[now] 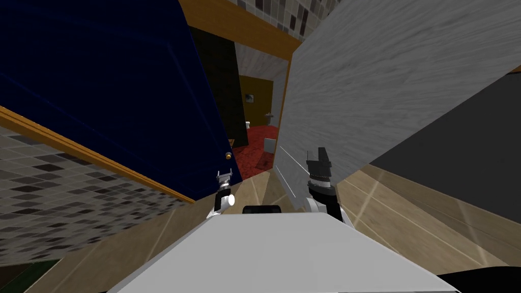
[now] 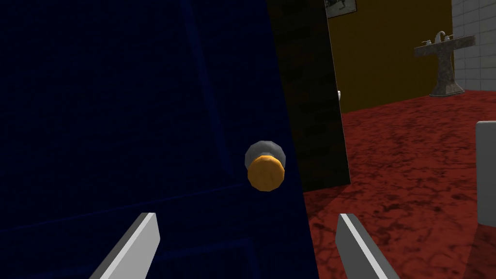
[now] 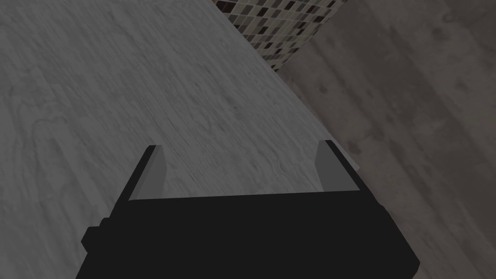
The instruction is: Pull the door open
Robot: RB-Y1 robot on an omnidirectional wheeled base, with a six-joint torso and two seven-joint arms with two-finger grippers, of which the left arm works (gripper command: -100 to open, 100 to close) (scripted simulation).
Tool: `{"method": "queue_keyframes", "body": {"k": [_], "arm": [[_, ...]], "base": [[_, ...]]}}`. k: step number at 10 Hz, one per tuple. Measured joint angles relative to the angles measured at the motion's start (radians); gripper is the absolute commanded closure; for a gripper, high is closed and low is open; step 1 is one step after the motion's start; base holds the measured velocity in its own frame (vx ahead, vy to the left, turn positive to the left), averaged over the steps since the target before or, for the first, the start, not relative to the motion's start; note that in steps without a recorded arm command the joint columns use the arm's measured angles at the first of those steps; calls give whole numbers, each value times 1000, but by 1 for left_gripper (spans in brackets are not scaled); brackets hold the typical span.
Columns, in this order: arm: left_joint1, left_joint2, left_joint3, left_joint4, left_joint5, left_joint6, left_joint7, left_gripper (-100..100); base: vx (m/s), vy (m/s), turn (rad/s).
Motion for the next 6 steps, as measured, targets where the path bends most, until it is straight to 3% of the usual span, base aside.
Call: {"method": "queue_keyframes", "body": {"k": [6], "arm": [[-45,7,5,124,51,-28,83,-100]], "base": [[61,44,-73]]}}
